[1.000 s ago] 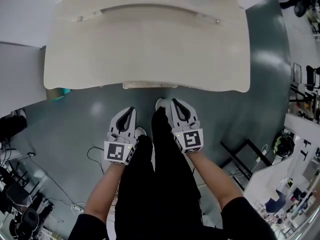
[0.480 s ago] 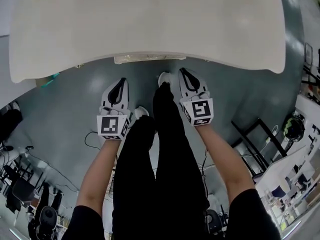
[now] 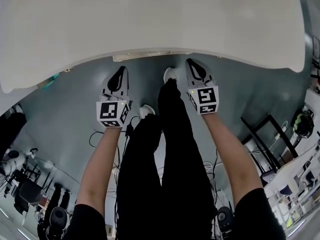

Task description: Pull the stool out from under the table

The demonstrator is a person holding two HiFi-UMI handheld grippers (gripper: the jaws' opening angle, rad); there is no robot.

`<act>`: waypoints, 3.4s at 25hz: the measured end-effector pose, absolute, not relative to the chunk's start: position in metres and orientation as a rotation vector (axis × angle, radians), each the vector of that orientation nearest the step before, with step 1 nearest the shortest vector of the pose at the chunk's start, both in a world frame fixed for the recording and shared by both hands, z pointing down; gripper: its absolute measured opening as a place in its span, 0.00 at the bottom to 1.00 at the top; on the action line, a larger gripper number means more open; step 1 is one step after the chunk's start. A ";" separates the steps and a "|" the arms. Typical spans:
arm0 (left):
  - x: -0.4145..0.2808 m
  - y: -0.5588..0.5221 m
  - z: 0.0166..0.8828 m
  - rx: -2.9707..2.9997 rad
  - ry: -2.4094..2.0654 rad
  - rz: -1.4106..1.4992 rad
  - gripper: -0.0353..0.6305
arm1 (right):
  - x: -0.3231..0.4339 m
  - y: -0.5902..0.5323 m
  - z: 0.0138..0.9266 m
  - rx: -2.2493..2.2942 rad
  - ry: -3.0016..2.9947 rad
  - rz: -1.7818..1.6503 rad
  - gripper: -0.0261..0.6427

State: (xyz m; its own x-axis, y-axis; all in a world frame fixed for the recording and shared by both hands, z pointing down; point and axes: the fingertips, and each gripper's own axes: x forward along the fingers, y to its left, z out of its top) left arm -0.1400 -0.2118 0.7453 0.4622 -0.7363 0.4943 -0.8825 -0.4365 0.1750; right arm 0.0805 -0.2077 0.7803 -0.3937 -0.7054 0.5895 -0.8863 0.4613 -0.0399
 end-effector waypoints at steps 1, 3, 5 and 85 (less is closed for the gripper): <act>-0.139 -0.213 0.749 2.312 -1.347 0.501 0.08 | 0.083 -0.209 0.786 1.307 -2.209 0.476 0.07; -0.140 -0.217 0.760 2.312 -1.340 0.531 0.08 | 0.088 -0.211 0.799 1.270 -2.201 0.471 0.07; -0.142 -0.221 0.772 2.293 -1.345 0.559 0.14 | 0.093 -0.214 0.811 1.248 -2.194 0.489 0.17; -0.157 -0.050 0.886 2.052 -1.050 0.863 0.62 | 0.107 -0.035 0.891 1.232 -1.975 0.806 0.53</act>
